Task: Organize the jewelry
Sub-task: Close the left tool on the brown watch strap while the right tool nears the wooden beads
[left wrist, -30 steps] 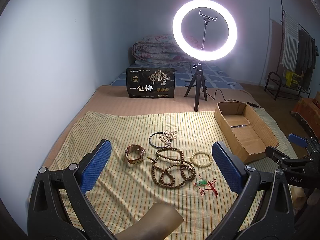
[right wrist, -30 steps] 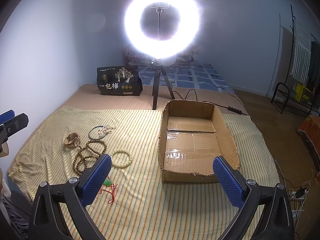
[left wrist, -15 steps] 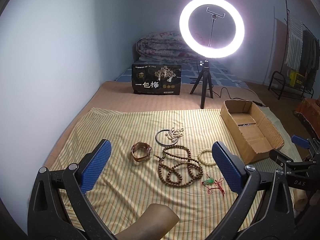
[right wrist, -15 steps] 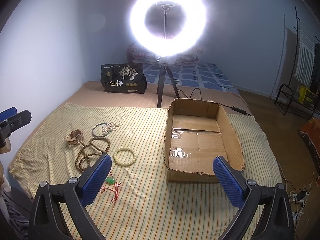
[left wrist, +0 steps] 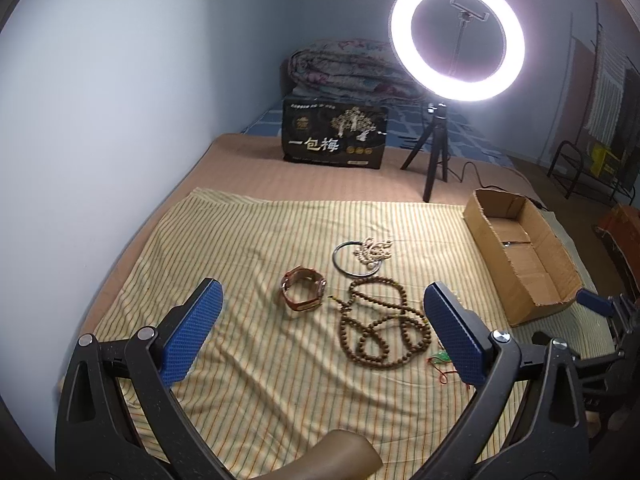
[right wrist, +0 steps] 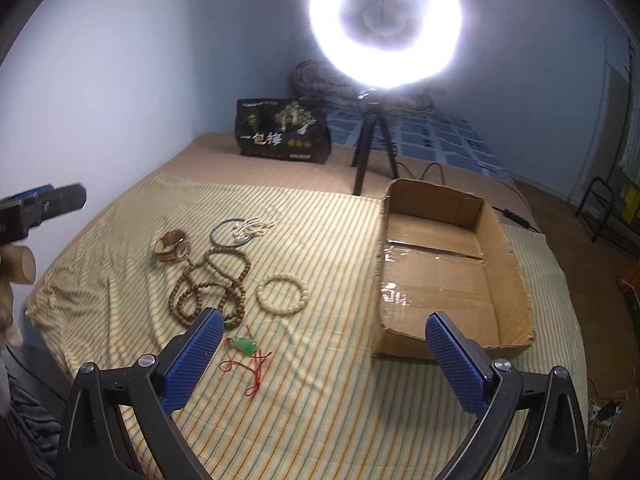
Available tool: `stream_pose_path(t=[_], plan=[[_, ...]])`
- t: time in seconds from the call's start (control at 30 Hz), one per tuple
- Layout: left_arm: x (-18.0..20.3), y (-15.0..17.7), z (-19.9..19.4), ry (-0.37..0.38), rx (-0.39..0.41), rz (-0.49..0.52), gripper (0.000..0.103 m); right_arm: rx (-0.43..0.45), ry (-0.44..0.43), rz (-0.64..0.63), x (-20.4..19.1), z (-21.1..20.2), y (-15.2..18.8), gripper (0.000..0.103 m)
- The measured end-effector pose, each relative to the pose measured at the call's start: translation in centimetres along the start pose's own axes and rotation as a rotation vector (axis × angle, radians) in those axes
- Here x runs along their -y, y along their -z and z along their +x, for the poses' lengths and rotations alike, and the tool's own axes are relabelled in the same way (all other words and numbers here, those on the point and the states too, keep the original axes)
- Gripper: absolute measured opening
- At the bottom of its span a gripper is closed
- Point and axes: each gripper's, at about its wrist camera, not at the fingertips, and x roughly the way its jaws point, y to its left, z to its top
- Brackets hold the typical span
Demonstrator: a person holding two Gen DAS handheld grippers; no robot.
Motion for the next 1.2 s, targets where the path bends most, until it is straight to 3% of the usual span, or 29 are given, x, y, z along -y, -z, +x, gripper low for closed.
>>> stream_pose_path(t=[0.27, 0.57, 0.9, 1.03, 1.2], plan=[[-1.7, -0.6, 1.7, -0.008, -0.045, -0.024, 0.102, -0.057, -0.045, -0.026, -0.9, 2.1, 0.4, 0.098], [-3.6, -2.0, 4.4, -0.032, -0.088, -0.012, 0.089, -0.116, -0.114, -0.040, -1.6, 4.1, 0.7, 0.095], [-4.2, -1.4, 9.4, -0.008, -0.233, -0.013, 0.066, -0.237, -0.211, -0.133, -3.8, 7.3, 2.6, 0.075], [-4.3, -1.2, 10.7, 0.006, -0.270, -0.020, 0.065, -0.266, -0.223, -0.179, -4.8, 8.2, 3.3, 0.073], [-4.6, -1.1, 12.1, 0.015, -0.299, -0.035, 0.058, -0.298, -0.249, -0.145, -4.7, 9.3, 3.1, 0.068]])
